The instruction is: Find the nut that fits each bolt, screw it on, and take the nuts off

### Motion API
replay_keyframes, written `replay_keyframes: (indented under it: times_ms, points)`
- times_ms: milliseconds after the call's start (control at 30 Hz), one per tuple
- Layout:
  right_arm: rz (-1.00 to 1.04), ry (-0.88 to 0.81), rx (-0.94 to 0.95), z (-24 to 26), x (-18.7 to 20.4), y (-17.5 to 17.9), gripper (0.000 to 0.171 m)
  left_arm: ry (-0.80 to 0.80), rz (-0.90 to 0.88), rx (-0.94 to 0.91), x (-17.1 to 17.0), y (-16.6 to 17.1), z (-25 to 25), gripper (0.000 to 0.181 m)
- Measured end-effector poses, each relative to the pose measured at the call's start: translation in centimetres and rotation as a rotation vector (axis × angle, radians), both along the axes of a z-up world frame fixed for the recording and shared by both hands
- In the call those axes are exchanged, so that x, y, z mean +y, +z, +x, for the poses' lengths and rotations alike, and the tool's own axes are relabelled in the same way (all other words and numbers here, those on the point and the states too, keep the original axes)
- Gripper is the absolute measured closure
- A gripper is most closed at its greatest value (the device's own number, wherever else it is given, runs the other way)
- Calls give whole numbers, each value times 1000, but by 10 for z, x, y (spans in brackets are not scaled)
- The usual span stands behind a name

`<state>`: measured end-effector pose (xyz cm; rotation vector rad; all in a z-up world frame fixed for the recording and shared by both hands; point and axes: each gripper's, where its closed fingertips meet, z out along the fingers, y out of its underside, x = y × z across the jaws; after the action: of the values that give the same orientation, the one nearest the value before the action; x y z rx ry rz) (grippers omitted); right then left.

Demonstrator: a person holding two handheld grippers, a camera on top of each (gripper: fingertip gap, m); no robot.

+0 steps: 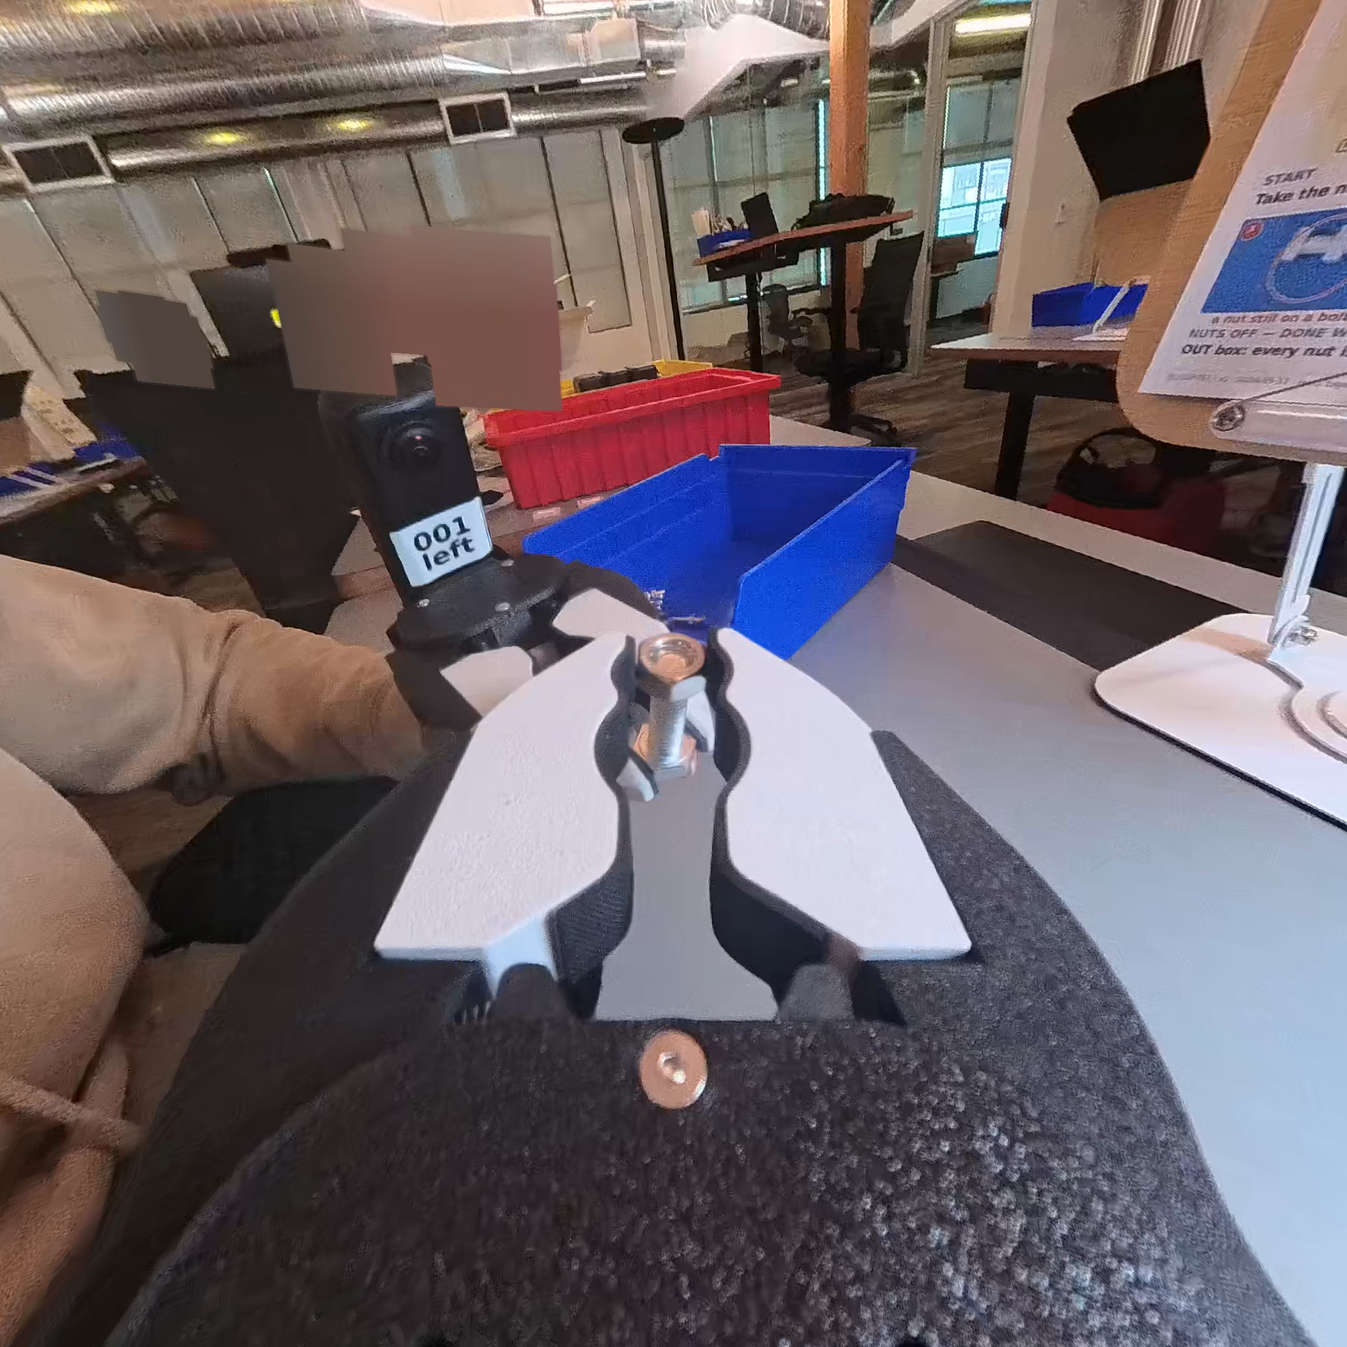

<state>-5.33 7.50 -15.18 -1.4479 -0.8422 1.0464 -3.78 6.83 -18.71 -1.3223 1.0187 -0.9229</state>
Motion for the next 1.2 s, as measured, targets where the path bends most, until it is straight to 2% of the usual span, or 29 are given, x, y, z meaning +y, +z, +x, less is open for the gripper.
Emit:
replay_keyframes:
  times_ms: [267, 567, 733, 767, 867, 933, 1000, 1033, 1100, 1200]
  points:
    - [71, 76, -137, -11, -12, -14, 153, -69, -55, 71, -8, -17, 10, 163]
    - [120, 57, -125, 1, -9, -6, 147, -34, -29, 50, -5, -10, 5, 163]
    - [100, -83, -39, 31, 16, 8, 162, -17, -43, 23, 0, -6, 0, 163]
    - [97, -65, -20, 30, 14, 10, 161, -18, -42, 31, 0, -7, 1, 163]
    - [117, 40, -51, 13, -5, 5, 144, -16, -48, 57, 0, -12, 3, 163]
    - [133, 44, -99, 4, -9, -3, 140, -10, -50, 78, 0, -15, 4, 163]
    - [143, -20, -128, 8, 2, -6, 146, -4, -41, 96, 0, -17, 5, 163]
    - [135, -75, -105, 16, 11, -2, 165, -5, -37, 95, 1, -18, 4, 163]
    - [89, -146, -28, 33, 25, 7, 170, 5, -42, 86, 3, -16, 3, 163]
    - [65, -60, -26, 26, 14, 5, 150, 14, -55, 97, 5, -19, 2, 163]
